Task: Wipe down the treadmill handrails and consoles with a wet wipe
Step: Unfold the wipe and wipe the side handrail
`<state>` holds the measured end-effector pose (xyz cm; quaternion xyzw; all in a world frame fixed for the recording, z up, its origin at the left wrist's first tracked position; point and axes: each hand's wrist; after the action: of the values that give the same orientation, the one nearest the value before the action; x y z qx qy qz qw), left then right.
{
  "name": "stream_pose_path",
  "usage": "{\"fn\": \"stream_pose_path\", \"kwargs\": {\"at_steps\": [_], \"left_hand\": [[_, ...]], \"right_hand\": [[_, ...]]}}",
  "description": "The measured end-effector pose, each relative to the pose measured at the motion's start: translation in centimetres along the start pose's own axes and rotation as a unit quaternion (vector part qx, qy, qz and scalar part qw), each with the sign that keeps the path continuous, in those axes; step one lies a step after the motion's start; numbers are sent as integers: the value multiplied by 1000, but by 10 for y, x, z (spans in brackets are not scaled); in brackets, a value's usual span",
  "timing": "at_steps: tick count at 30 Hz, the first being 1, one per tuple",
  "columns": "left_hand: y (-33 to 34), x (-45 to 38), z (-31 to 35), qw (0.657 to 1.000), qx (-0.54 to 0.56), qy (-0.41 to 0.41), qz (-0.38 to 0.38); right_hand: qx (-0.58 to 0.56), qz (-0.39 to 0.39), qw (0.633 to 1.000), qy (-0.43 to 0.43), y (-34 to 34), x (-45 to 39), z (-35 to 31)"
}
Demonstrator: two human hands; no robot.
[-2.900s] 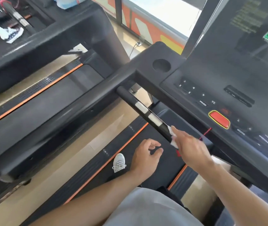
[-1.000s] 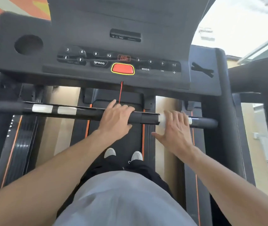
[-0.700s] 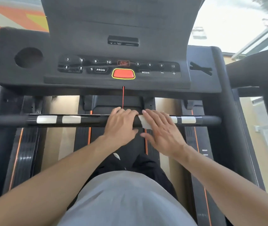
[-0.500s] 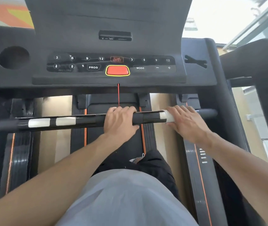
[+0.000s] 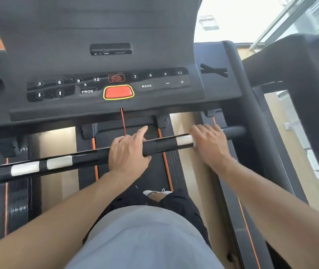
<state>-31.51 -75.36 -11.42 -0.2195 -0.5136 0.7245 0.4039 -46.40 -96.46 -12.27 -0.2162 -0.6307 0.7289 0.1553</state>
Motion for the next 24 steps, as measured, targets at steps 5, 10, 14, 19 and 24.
{"fn": "stream_pose_path", "kwargs": {"at_steps": [5,10,14,19,24], "left_hand": [[-2,0,3,1000,-7,-11,-1],[-2,1,7,999,-32,0,1],[-2,2,6,999,-45,21,-7],[2,4,0,999,-39,21,1],[5,5,0,999,-25,19,24]], "right_hand": [[36,-81,993,84,-10,0,50],[-85,-89,989,-78,-12,-13,-86],[-74,-93,985,-124,-10,-17,-91],[2,-127,991,35,-23,-9,29],[-53,-162,983,67,-18,3,-5]]}}
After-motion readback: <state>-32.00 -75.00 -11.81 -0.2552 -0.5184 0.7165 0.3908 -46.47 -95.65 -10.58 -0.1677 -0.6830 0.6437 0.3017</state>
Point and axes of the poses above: each hand's wrist, its own x-axis away from the middle knuckle, its own y-axis out of the palm, z = x × y, and after that the axes turned 8 degrees about y, right-handed
